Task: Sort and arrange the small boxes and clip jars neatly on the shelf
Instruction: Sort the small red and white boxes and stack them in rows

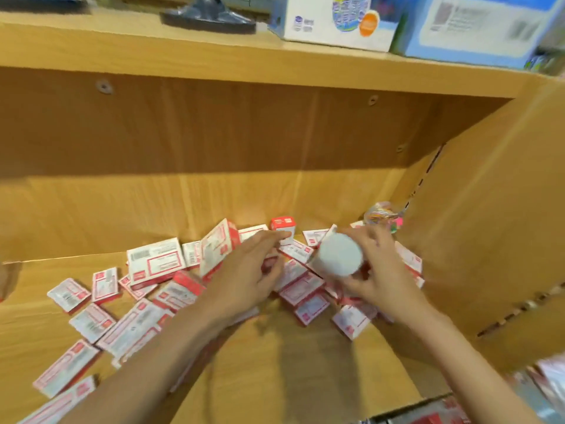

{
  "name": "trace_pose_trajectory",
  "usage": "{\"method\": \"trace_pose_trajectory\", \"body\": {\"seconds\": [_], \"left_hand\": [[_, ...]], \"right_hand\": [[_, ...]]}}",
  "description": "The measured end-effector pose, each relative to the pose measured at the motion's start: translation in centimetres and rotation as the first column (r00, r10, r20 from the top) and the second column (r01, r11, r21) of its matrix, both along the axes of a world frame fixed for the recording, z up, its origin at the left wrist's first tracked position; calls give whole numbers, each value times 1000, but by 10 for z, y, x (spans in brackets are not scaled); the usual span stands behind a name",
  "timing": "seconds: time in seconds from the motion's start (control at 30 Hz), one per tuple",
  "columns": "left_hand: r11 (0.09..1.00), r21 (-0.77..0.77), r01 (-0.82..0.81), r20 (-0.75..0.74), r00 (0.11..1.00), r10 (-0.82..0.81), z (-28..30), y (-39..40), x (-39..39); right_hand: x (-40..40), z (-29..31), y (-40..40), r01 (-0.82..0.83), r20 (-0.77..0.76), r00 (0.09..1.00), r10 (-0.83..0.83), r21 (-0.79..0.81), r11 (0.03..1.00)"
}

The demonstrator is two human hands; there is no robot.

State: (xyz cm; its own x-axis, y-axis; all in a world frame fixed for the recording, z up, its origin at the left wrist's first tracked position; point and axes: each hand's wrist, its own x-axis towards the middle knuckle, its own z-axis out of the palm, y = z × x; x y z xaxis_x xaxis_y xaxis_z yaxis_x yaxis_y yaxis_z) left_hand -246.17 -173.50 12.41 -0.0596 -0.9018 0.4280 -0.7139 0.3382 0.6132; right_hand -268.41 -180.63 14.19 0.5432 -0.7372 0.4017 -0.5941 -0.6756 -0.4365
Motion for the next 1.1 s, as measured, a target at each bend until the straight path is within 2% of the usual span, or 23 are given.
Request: {"method": "trace_pose_trajectory", "body": {"seconds": [0.07, 0.1, 0.17, 0.2, 0.27, 0.33, 0.37, 0.43, 0.5, 0.53, 0.57, 0.6, 0.63, 0.67, 0.7, 0.73, 0.77, 0.87, 0.97, 1.03, 1.1], "left_hand": [[988, 130, 87, -141, 988, -69, 1, -3, -17], [970, 207, 128, -234, 969, -78, 3, -5, -24], [956, 267, 121, -350, 936, -21, 5, -9, -34], [961, 267, 71, -359, 933, 31, 4, -11, -36], [964, 259, -53, -368, 918, 150, 3, -12, -36], [951, 267, -154, -394, 883, 254, 1, -12, -34], [945, 271, -184, -406, 868, 285, 3, -11, -35], [943, 272, -193, -446, 843, 301, 8, -9, -39], [937, 314, -153, -536, 786, 308, 14, -8, -43], [926, 357, -121, -594, 736, 325, 16, -6, -45], [910, 409, -67, -677, 646, 352, 19, -3, -46], [897, 442, 14, -776, 508, 375, 21, -3, -45], [894, 432, 118, -867, 327, 376, 25, -1, -43], [904, 378, 201, -924, 148, 353, 27, 2, -39], [918, 309, 247, -948, 8, 317, 32, 6, -34], [932, 263, 251, -956, -61, 286, 35, 8, -27], [943, 232, 240, -962, -85, 259, 41, 12, -21], [966, 232, 110, -972, -2, 234, 48, 31, 5], [968, 250, -33, -961, 116, 252, 53, 63, 44], [933, 286, -217, -908, 249, 336, 51, 88, 77], [845, 316, -431, -806, 348, 479, 48, 115, 110]], "right_hand": [[12, -6, 9, -163, -5, 987, 163, -16, 987], [16, -9, 10, -203, 22, 979, 203, -2, 979], [15, -9, 4, -210, 67, 976, 208, 24, 977], [9, -7, -5, -167, 38, 985, 168, -15, 986], [-8, -1, -32, 16, -140, 990, -36, -142, 990], [-19, 7, -54, 240, -322, 907, -270, -130, 962], [-22, 8, -64, 301, -370, 870, -326, -126, 945], [-21, 10, -76, 313, -414, 829, -376, -213, 926], [-18, 22, -83, 296, -397, 834, -384, -265, 918], [-16, 30, -83, 292, -375, 848, -374, -257, 921], [-13, 36, -81, 279, -322, 880, -350, -247, 928], [-7, 41, -78, 254, -260, 914, -312, -235, 938], [1, 46, -72, 220, -209, 942, -262, -204, 954], [12, 51, -62, 182, -170, 963, -207, -153, 971], [24, 53, -53, 142, -132, 980, -152, -86, 986], [37, 53, -46, 99, -82, 992, -99, -9, 995], [50, 53, -38, 54, -24, 998, -52, 62, 997], [91, 56, -19, -75, 122, 992, 43, 273, 959], [138, 60, 8, -313, 326, 928, 179, 423, 851], [172, 63, 30, -477, 483, 848, 219, 513, 713], [206, 65, 54, -607, 576, 781, 241, 613, 506]]}}
